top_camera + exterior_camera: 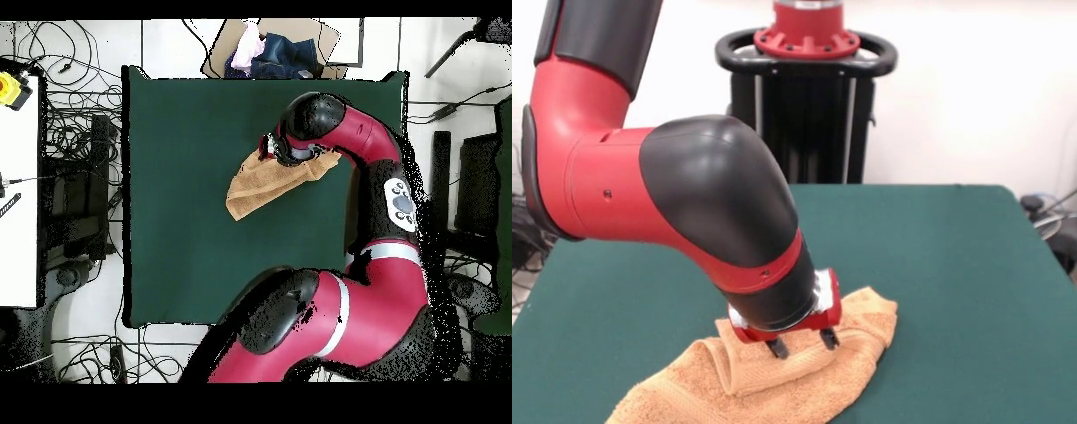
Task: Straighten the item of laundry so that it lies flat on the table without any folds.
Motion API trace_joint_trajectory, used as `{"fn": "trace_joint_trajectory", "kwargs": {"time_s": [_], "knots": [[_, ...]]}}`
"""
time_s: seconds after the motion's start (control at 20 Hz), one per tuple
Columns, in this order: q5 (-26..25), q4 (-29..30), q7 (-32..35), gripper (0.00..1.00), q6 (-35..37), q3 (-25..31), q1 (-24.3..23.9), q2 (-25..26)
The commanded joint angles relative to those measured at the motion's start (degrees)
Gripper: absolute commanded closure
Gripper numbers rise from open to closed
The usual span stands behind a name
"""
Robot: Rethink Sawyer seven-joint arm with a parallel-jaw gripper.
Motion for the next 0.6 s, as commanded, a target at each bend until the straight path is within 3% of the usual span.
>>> {"fn": "trace_joint_trajectory", "kwargs": {"time_s": [0.05, 0.4, 0.5, 0.6], "knots": [[2.22, -0.61, 16.06, 0.0, 1.88, -1.25, 1.59, 2.72], [1.81, -1.75, 15.28, 0.0, 0.37, -1.51, 1.88, 3.39], [0.76, -4.29, 14.31, 0.0, -1.43, -1.52, 2.06, 5.7], [-1.84, -11.04, 12.43, 0.0, -5.81, -1.73, 2.73, 11.72]]}}
